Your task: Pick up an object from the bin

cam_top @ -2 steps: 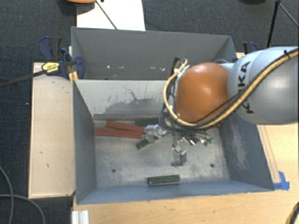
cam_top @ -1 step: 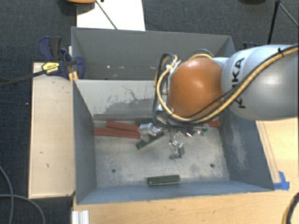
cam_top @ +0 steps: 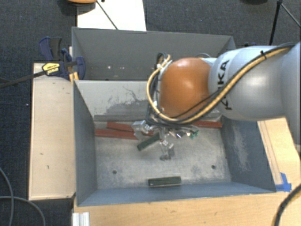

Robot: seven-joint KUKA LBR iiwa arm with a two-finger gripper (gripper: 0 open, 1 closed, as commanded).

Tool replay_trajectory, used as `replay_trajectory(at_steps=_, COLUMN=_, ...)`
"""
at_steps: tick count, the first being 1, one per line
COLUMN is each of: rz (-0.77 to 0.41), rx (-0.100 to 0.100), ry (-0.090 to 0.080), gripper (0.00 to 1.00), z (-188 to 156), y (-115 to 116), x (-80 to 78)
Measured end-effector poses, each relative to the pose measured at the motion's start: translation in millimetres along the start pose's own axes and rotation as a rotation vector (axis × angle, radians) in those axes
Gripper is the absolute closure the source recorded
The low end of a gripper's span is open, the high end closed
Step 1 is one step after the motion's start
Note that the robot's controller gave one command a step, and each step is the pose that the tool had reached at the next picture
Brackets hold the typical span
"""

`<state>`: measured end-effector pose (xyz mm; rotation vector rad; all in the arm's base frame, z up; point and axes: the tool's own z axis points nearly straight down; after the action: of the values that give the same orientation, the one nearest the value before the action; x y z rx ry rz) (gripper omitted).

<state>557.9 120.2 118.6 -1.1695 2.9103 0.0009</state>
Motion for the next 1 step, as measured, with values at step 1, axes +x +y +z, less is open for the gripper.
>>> replay_trajectory(at_steps=1, rz=-0.147, rx=-0.002, ry=0.0, gripper=0.0, z=9.2, y=-10.6, x=-13.3)
